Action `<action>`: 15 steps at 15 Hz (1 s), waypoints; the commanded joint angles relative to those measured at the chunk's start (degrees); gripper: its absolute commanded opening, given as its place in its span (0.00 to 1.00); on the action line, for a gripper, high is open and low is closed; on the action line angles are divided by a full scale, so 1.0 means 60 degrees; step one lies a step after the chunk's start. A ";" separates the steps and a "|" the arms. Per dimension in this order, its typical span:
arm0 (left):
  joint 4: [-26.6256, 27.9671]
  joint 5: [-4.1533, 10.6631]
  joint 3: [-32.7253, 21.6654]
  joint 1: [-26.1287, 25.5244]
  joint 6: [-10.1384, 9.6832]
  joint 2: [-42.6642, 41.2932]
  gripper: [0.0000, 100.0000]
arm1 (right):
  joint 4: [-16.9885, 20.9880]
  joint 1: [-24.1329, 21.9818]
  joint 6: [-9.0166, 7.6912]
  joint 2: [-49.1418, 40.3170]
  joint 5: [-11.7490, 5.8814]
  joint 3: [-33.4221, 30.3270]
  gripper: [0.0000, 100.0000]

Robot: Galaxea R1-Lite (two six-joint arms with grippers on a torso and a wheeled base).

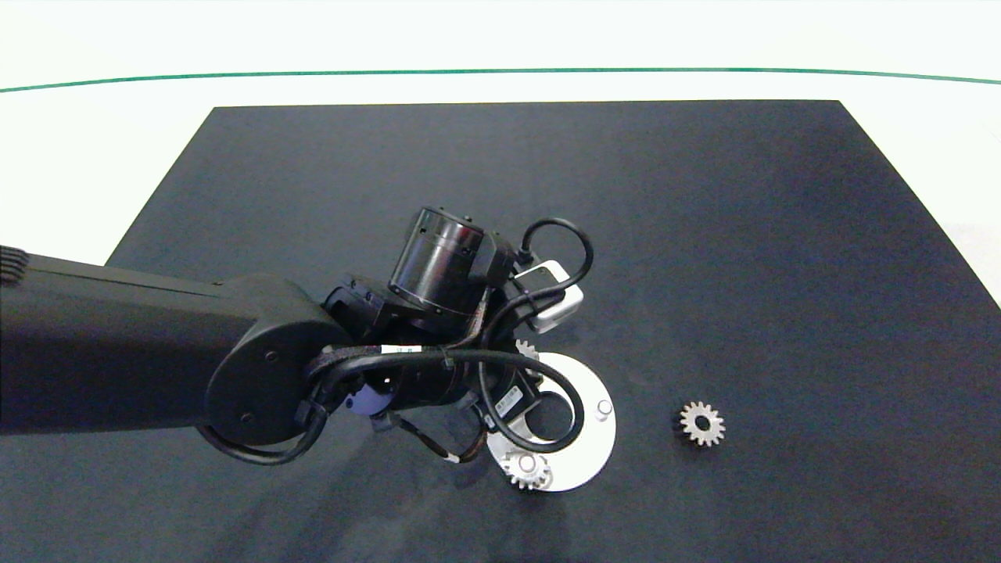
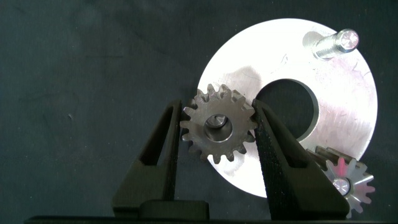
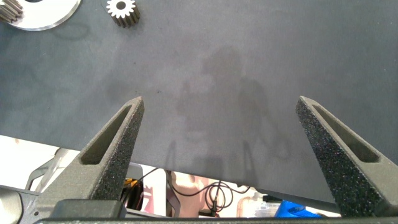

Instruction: Install three planetary gears onto the carrier pins

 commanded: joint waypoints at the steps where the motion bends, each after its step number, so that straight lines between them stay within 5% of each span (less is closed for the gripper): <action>1: -0.0019 0.0005 -0.0006 -0.0035 0.0037 0.0063 0.04 | 0.0028 0.0005 -0.0008 0.0003 -0.0002 0.0004 1.00; 6: -0.0019 0.0005 0.0023 -0.0006 0.0022 0.0106 0.04 | 0.0028 0.0005 0.0007 -0.0012 -0.0002 0.0004 1.00; 7: -0.0034 0.0005 0.0053 -0.0006 0.0022 0.0092 1.00 | 0.0028 0.0005 0.0007 0.0003 -0.0002 0.0004 1.00; 15: -0.0034 0.0005 0.0053 0.0009 0.0022 0.0048 1.00 | 0.0028 0.0005 -0.0008 -0.0012 -0.0031 -0.0011 1.00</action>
